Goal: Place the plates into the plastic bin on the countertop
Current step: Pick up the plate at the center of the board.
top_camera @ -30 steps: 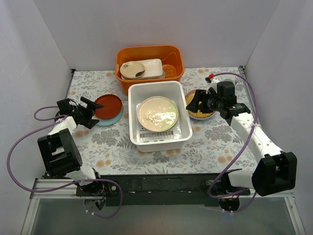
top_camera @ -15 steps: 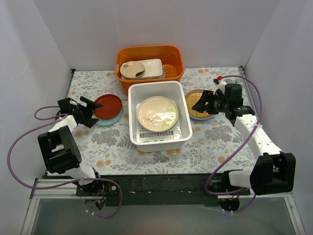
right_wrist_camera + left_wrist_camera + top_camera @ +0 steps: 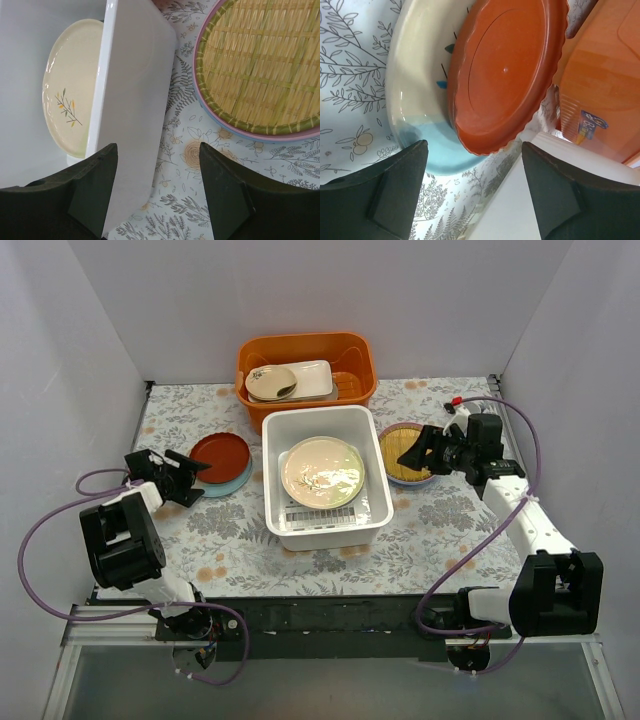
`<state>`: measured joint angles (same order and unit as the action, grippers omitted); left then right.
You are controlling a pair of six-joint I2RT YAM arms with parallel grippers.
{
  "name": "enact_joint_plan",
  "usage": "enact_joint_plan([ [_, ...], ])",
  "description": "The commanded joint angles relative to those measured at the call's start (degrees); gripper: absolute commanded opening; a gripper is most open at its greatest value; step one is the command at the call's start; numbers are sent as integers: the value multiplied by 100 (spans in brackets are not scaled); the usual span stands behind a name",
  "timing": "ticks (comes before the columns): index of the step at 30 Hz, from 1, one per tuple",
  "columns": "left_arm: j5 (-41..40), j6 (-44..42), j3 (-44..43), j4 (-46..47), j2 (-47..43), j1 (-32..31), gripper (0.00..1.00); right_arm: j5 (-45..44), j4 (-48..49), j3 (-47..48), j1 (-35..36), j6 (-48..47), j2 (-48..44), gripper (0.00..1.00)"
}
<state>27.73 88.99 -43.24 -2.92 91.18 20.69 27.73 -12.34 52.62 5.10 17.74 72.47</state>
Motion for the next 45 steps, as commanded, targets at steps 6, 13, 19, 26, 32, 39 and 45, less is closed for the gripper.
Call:
enact_joint_plan([
  [6,-601,83,62,432,119,-328,65,242,241,-112,-203,-121,109,73],
  [13,-795,171,114,573,471,-495,62,303,232,-120,-273,-165,215,73],
  [19,-751,206,176,696,682,-522,37,365,249,-129,-343,-200,312,73],
  [26,-733,215,229,740,709,-522,33,418,285,-138,-379,-209,435,73],
  [32,-725,189,237,749,700,-522,21,453,311,-156,-396,-200,479,73],
  [39,-716,215,238,696,700,-522,0,462,337,-173,-422,-209,540,73],
  [45,-707,268,273,661,437,-513,0,462,381,-191,-440,-200,646,73],
])
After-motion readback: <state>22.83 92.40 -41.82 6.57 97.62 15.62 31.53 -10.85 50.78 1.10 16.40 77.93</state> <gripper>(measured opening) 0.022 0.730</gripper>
